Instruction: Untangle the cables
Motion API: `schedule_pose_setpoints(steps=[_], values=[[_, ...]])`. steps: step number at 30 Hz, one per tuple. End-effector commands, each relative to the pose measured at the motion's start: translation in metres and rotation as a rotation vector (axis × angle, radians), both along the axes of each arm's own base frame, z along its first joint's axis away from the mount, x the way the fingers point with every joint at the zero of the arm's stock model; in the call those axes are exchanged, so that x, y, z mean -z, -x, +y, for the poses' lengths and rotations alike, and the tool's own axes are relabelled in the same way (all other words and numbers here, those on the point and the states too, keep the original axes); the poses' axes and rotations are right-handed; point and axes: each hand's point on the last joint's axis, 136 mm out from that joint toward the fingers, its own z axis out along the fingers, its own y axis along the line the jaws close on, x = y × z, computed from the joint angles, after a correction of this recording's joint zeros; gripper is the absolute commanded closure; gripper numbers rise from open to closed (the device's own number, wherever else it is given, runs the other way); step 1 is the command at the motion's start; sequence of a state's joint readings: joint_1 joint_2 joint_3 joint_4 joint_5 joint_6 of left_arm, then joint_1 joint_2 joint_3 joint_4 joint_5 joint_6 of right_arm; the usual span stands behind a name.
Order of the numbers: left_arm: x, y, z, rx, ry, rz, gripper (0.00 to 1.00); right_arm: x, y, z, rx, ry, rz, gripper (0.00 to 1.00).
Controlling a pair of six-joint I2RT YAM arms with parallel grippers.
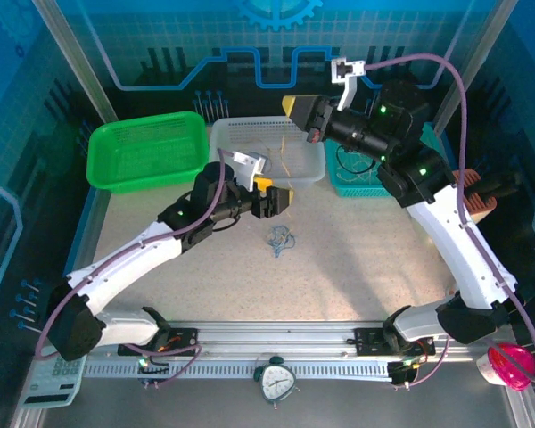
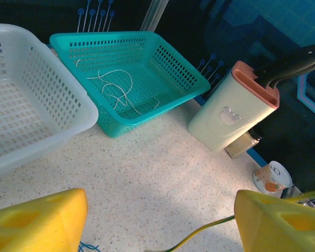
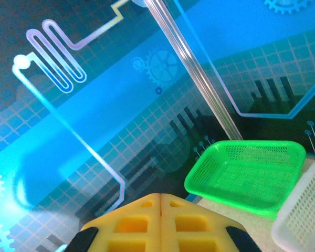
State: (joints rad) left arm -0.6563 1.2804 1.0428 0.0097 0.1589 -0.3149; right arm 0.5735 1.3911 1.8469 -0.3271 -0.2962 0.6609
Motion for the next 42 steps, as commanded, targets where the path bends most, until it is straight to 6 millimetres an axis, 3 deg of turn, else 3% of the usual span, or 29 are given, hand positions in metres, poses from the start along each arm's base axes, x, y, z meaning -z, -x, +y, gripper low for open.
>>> schedule_pose_setpoints(steps=[1,9,17,24,31,42], values=[[-0.002,0.0,-0.008,0.022,0.024,-0.019,0.26,-0.029,0.014,-0.001,-0.021,-0.016,-0.068,1.0],[0.018,-0.005,-0.018,0.024,0.046,0.035,0.26,-0.058,0.019,0.003,-0.063,-0.064,-0.099,1.0],[0.016,-0.001,-0.028,0.055,0.057,0.031,0.26,-0.059,0.015,0.003,-0.049,-0.061,-0.1,1.0],[0.013,0.006,-0.026,0.055,0.064,0.019,0.26,-0.054,0.003,0.008,-0.033,-0.048,-0.087,1.0],[0.02,-0.004,0.006,-0.112,-0.01,0.009,0.25,-0.047,-0.025,0.011,0.048,-0.019,-0.116,1.0],[0.045,-0.018,0.076,-0.466,-0.126,0.081,0.07,-0.048,-0.095,0.016,0.162,0.012,-0.158,1.0]])
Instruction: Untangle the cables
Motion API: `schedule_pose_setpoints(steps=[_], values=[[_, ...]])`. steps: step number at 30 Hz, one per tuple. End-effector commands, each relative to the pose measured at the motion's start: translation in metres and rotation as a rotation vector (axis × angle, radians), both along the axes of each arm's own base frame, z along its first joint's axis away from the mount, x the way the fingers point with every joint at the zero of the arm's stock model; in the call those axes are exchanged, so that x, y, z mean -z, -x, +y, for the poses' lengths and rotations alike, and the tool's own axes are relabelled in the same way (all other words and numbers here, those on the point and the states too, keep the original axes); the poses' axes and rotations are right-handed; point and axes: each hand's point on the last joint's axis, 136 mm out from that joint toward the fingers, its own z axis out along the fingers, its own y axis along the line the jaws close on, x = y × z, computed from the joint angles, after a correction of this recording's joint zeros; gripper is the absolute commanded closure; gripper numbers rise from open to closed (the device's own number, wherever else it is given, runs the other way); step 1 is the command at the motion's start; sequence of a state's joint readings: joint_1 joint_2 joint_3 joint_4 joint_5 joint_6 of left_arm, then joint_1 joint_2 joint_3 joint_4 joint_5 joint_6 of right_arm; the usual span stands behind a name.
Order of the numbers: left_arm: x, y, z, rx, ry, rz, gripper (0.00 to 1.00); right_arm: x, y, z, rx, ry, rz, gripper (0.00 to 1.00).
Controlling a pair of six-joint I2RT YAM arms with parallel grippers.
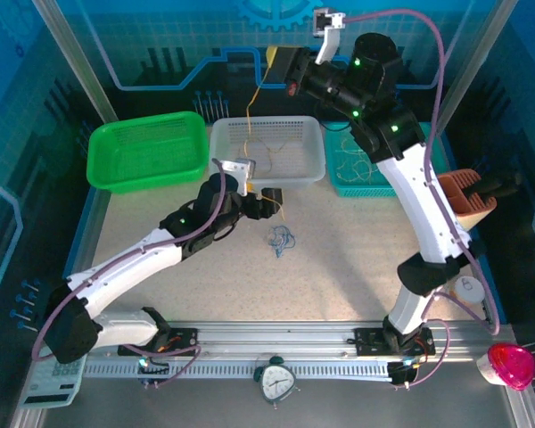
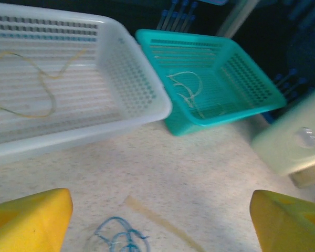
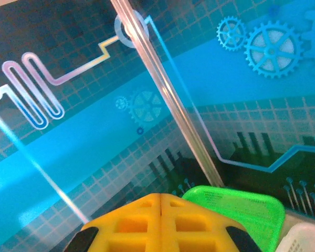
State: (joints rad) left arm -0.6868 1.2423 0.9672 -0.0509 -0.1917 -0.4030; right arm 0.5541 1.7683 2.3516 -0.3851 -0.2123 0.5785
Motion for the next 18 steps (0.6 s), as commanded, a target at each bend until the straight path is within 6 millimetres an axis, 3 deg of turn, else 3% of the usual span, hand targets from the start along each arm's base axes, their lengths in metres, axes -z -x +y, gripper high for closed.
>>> schedule_pose_setpoints(steps=[1,11,18], values=[[0.012,-0.001,0.038,-0.166,-0.037,0.033,0.03,-0.009,-0.02,-0.009,0.058,-0.001,-0.04,1.0],[0.029,-0.007,0.096,-0.367,-0.054,0.114,0.01,0.011,-0.084,-0.019,0.124,-0.056,0.003,1.0],[0.035,-0.013,0.124,-0.434,-0.054,0.145,0.01,0.023,-0.117,-0.019,0.145,-0.093,-0.005,1.0]])
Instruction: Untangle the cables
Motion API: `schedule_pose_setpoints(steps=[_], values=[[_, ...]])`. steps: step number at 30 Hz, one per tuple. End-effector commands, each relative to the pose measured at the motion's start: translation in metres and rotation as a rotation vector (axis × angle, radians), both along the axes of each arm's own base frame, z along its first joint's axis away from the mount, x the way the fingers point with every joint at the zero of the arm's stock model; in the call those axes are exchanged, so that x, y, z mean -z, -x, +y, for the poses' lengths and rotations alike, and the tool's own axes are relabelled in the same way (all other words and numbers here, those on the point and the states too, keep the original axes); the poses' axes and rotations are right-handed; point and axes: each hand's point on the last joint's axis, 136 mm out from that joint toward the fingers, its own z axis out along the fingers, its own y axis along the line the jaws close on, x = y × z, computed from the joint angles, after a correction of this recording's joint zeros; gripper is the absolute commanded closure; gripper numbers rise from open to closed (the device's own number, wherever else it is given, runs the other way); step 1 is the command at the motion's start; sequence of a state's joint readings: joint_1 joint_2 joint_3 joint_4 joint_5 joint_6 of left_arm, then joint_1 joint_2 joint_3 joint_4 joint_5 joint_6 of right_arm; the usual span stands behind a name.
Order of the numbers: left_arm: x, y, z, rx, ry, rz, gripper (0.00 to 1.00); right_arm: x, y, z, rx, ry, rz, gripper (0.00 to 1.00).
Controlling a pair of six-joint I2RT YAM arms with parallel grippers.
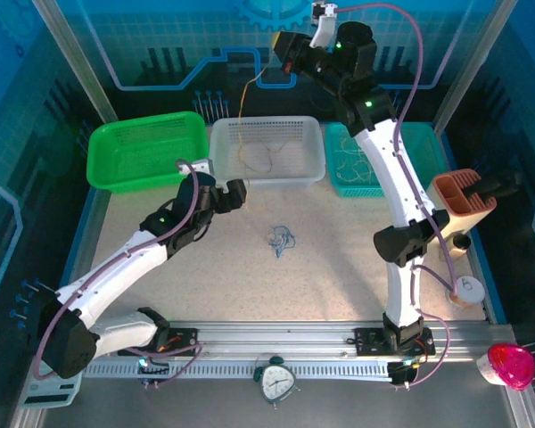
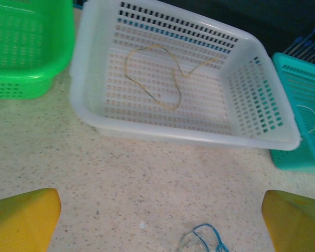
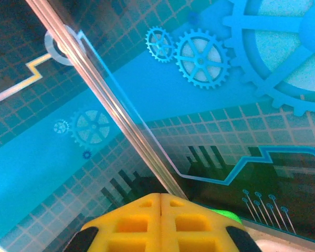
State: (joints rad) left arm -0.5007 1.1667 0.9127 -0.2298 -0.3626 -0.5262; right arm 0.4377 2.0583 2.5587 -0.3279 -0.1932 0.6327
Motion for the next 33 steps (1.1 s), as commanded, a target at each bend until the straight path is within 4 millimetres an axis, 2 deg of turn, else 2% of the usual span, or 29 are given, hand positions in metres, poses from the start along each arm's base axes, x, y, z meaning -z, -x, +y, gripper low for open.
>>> schedule_pose_setpoints(steps=[1,4,9,13,23,28,33], values=[[0.001,0.004,0.015,-0.039,0.005,0.017,0.01,-0.023,-0.009,-0.008,0.02,-0.069,-0.076,1.0],[-0.007,0.004,0.017,-0.03,-0.001,0.0,0.01,-0.016,-0.024,-0.009,0.031,-0.079,-0.08,1.0],[-0.033,0.003,0.016,-0.012,0.021,-0.04,0.01,-0.004,-0.046,-0.014,0.056,-0.103,-0.083,1.0],[-0.069,0.005,0.005,0.037,0.108,-0.099,0.01,0.013,-0.061,-0.014,0.059,-0.108,-0.058,1.0],[-0.175,0.012,-0.026,0.176,0.354,-0.254,0.01,0.082,-0.073,0.011,0.015,-0.037,0.053,1.0],[-0.213,0.011,-0.038,0.226,0.438,-0.309,0.01,0.117,-0.077,0.021,0.0,-0.003,0.109,1.0],[-0.24,0.011,-0.051,0.279,0.554,-0.351,0.01,0.171,-0.079,0.031,-0.009,0.08,0.183,1.0]])
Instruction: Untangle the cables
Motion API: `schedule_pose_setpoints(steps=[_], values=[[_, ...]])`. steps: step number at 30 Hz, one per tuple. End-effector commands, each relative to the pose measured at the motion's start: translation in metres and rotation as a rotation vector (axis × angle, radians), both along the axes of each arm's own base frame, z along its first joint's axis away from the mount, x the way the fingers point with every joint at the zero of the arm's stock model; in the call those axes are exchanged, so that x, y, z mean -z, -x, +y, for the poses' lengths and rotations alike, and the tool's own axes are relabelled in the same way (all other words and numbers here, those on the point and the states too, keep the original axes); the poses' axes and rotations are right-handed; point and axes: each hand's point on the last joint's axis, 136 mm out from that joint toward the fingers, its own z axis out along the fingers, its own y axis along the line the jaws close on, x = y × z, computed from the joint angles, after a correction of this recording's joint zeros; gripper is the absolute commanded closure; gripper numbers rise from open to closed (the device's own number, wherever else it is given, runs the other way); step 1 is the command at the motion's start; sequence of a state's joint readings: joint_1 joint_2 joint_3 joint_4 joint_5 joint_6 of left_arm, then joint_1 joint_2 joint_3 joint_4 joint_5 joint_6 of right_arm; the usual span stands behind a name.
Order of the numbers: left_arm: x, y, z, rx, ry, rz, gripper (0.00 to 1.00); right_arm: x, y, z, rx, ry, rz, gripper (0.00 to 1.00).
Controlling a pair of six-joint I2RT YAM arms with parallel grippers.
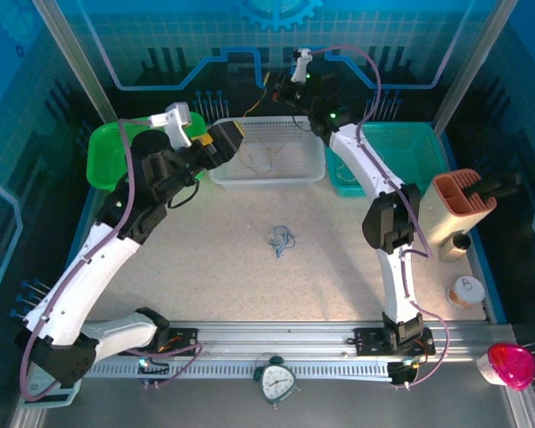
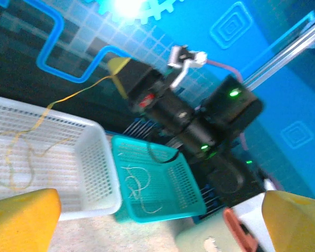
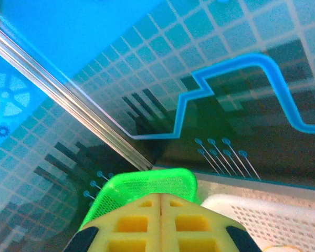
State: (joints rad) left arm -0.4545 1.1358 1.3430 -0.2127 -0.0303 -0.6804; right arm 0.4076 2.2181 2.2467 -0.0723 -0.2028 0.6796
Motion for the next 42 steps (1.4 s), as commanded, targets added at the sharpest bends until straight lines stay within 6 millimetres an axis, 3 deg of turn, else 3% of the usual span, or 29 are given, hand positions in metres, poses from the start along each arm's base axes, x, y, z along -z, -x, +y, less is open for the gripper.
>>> schedule_pose_setpoints(steps=[1,5,8,11,13,15,19,24,32,35,42], values=[[-0.029,0.001,-0.015,0.074,0.12,-0.04,0.01,0.008,0.012,0.01,-0.037,0.045,-0.019,1.0],[-0.046,0.0,-0.038,0.119,0.181,-0.049,0.01,0.073,0.016,0.012,-0.049,0.139,0.091,1.0],[-0.052,0.0,-0.062,0.16,0.201,-0.03,0.01,0.114,0.022,0.006,-0.043,0.207,0.175,0.85],[-0.052,0.0,-0.08,0.167,0.221,0.002,0.01,0.138,0.032,-0.003,-0.039,0.266,0.235,0.53],[-0.05,0.003,-0.09,0.168,0.223,0.014,0.01,0.142,0.04,-0.01,-0.033,0.301,0.252,0.4],[-0.046,0.005,-0.094,0.142,0.231,0.036,0.01,0.138,0.05,-0.018,-0.025,0.324,0.252,0.35],[-0.041,0.01,-0.099,0.106,0.226,0.058,0.01,0.127,0.083,-0.034,-0.018,0.337,0.249,0.33],[-0.046,0.02,-0.106,0.112,0.216,0.036,0.01,0.123,0.14,-0.047,-0.046,0.308,0.289,0.34],[-0.048,0.032,-0.105,0.106,0.222,0.011,0.01,0.173,0.237,-0.052,-0.14,0.458,0.433,0.34],[-0.047,0.035,-0.103,0.101,0.239,0.008,0.01,0.187,0.255,-0.052,-0.152,0.475,0.473,0.35],[-0.061,0.044,-0.106,0.126,0.235,-0.004,0.01,0.219,0.274,-0.067,-0.118,0.487,0.57,0.36]])
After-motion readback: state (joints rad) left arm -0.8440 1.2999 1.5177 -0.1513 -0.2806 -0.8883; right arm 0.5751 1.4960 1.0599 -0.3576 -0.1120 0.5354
